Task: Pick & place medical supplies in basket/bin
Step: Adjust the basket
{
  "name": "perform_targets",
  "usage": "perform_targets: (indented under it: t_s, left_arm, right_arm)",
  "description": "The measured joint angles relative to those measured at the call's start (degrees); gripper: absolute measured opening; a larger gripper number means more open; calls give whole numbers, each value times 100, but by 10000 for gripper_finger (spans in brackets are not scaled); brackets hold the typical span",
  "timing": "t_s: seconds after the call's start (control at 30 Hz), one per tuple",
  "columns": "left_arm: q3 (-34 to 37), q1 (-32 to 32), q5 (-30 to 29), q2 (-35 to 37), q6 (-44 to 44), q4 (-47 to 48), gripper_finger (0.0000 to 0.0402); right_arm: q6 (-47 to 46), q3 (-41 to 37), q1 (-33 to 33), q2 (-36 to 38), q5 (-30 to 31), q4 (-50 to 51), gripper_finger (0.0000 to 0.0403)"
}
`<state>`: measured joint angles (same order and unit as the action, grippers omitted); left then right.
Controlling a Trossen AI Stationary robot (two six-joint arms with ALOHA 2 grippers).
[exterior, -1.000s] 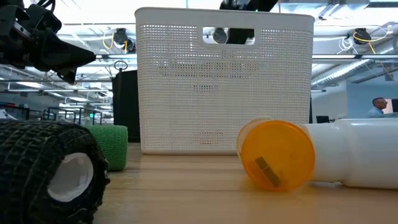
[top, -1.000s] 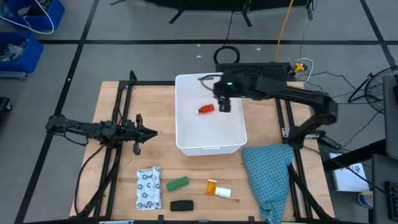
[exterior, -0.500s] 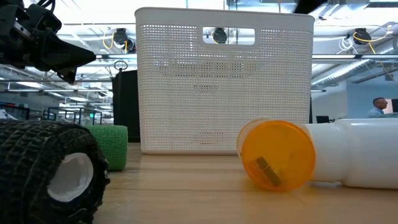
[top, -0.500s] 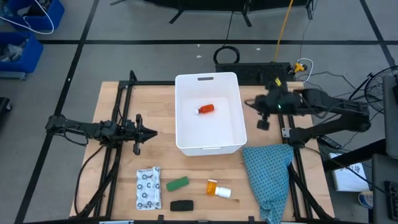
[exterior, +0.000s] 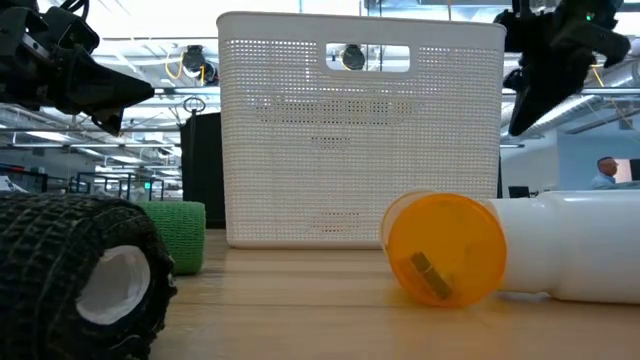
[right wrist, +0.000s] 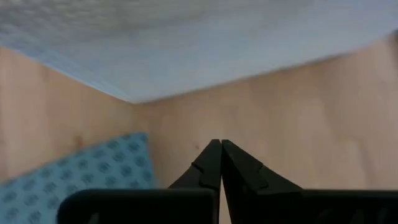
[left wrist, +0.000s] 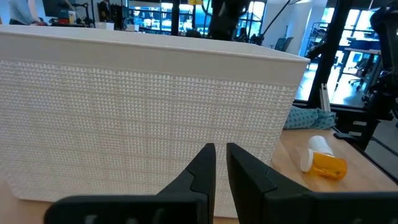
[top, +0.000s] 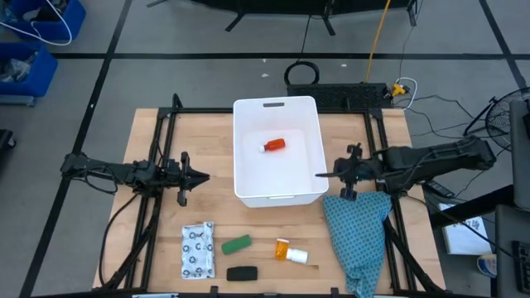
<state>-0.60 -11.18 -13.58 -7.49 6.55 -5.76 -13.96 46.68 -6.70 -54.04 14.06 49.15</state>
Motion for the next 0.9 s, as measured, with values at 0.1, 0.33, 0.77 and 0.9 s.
perform_targets:
  t_s: [0.1,0.33,0.77,0.9]
  left_arm:
    - [0,2,0,0,-2,0,42]
    - [0,0,-2,0,-2,0,42]
    - [0,0,-2,0,-7,2,42]
    - [0,2,0,0,-7,0,42]
  right_arm:
    - [9,-272,-73,-19,-67,-541,1]
    - [415,-435,-91,-232,-352,-1413,0]
    - [634,-437,-171,-431,-966,-1785,0]
    - [673,-437,-355,-431,-985,-1854,0]
